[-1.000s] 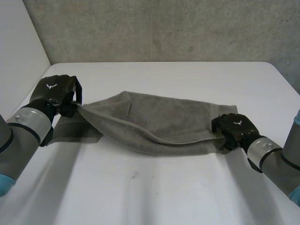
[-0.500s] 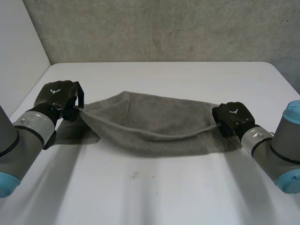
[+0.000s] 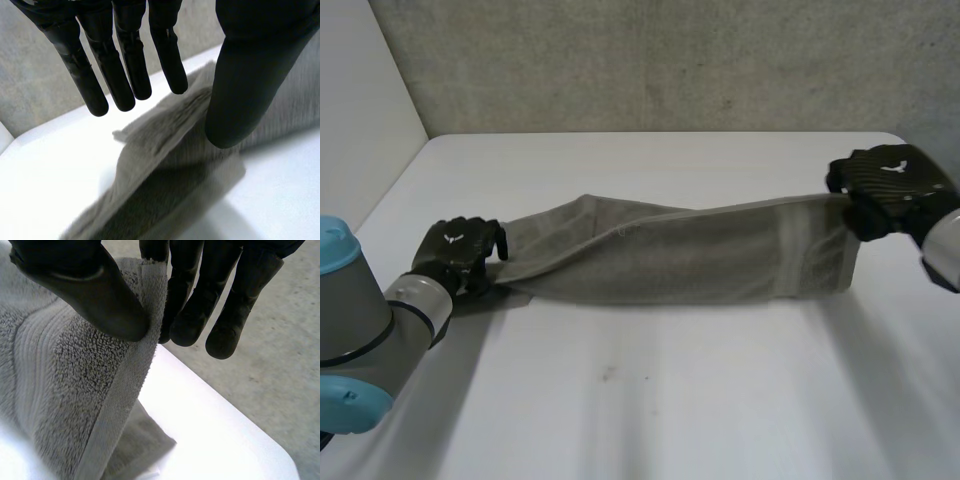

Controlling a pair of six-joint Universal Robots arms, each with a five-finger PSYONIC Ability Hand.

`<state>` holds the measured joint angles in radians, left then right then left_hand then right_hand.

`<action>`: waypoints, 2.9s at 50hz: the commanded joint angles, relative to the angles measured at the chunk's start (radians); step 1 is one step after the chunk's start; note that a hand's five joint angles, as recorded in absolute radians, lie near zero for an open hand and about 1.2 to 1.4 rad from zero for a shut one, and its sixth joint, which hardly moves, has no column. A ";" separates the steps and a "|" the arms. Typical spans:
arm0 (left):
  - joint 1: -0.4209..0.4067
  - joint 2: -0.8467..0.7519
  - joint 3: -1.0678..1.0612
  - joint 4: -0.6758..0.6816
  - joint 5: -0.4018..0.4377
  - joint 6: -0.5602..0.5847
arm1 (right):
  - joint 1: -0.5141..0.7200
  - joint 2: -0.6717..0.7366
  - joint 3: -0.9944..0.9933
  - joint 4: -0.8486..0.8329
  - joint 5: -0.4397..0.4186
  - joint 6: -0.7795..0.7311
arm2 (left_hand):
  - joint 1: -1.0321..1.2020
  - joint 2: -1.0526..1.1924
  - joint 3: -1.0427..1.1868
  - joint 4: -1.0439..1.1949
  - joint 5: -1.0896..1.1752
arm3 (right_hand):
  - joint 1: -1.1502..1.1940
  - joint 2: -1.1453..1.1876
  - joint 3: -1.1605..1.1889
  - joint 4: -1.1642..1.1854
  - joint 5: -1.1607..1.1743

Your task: Fold the towel.

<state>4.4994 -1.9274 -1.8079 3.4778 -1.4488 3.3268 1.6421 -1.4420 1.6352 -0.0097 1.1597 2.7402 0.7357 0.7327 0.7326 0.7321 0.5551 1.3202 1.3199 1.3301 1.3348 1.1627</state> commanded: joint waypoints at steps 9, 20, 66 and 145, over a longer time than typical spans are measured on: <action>0.014 -0.059 -0.013 0.007 -0.004 0.158 | -0.156 -0.098 0.061 0.050 -0.093 -0.011 | 0.039 0.042 0.042 0.042 0.045 | 0.076 0.076 0.066 0.061 0.059; 0.052 0.013 -0.034 0.040 -0.015 0.163 | -0.159 -0.120 0.065 0.054 -0.100 -0.011 | 0.661 0.664 0.664 0.664 0.667 | 0.076 0.076 0.066 0.061 0.059; 0.015 -0.136 1.065 -0.289 0.094 0.154 | 0.073 0.557 -1.376 0.419 0.135 -0.171 | 0.661 0.664 0.664 0.664 0.667 | 0.076 0.076 0.066 0.061 0.059; 0.092 -0.310 0.475 -0.190 0.154 0.252 | -0.027 0.586 -0.681 0.433 0.037 -0.246 | 0.661 0.664 0.664 0.664 0.667 | 0.076 0.076 0.066 0.061 0.059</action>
<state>4.6090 -2.1173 -1.4753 3.2998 -1.2662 3.5796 1.5766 -0.9218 1.0234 0.5458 1.1353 2.4247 1.2045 1.2179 1.2176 1.2180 1.0329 1.3209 1.3420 1.3310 1.3349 1.1759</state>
